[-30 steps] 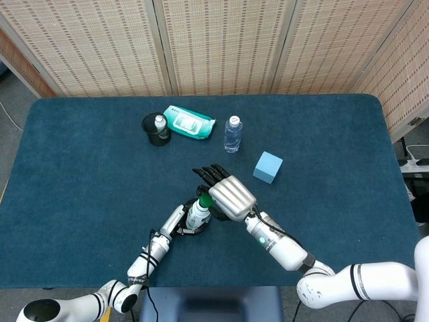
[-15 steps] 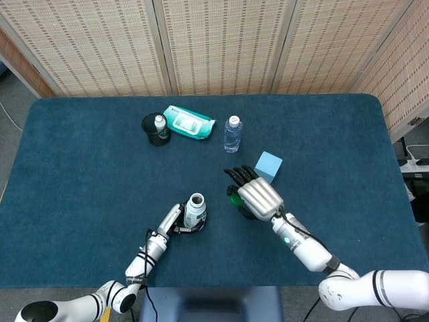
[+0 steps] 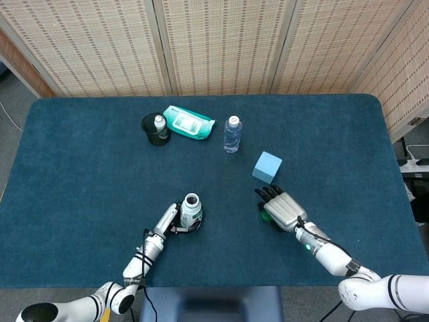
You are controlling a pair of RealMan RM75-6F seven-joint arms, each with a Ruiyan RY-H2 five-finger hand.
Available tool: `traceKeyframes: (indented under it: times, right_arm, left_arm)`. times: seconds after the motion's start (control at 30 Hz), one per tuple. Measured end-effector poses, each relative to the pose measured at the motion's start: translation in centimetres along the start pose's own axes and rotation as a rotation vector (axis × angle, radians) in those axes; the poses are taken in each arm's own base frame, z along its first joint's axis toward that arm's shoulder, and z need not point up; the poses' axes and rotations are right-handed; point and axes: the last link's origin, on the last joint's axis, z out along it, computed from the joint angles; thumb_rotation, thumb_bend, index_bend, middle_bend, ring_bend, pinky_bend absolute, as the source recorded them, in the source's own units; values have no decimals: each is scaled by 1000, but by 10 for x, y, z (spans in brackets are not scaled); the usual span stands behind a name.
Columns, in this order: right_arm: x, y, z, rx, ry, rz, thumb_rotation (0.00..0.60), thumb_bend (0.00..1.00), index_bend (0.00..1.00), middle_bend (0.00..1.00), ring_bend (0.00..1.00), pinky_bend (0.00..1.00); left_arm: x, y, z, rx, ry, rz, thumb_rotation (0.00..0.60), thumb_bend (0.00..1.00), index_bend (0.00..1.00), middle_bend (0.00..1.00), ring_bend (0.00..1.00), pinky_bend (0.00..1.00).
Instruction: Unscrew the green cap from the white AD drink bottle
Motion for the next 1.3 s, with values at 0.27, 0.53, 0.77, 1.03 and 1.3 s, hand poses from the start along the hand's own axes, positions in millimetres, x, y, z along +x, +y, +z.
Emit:
traceKeyframes:
  times: [0.27, 0.53, 0.77, 1.03, 1.3]
  right_arm:
    - [3, 5, -4, -16, -1, 19, 600, 302, 0, 0, 0, 0]
    - [21, 15, -25, -27, 99, 97, 600, 303, 0, 0, 0, 0]
    - [33, 29, -46, -41, 186, 129, 600, 303, 0, 0, 0, 0]
    - [16, 45, -76, -77, 179, 145, 600, 302, 0, 0, 0, 0]
    - [14, 52, -101, -109, 172, 158, 600, 303, 0, 0, 0, 0]
  left_arm:
    - [6, 5, -1, -38, 25, 113, 600, 925, 759, 823, 361, 14]
    - [23, 23, -4, -83, 56, 257, 600, 906, 750, 815, 370, 45]
    - [45, 35, -6, -118, 117, 523, 600, 868, 705, 756, 336, 43]
    - [61, 22, -14, -103, 180, 1030, 600, 517, 6, 50, 3, 16]
    - [69, 12, -21, 14, 246, 1218, 600, 325, 0, 0, 0, 71]
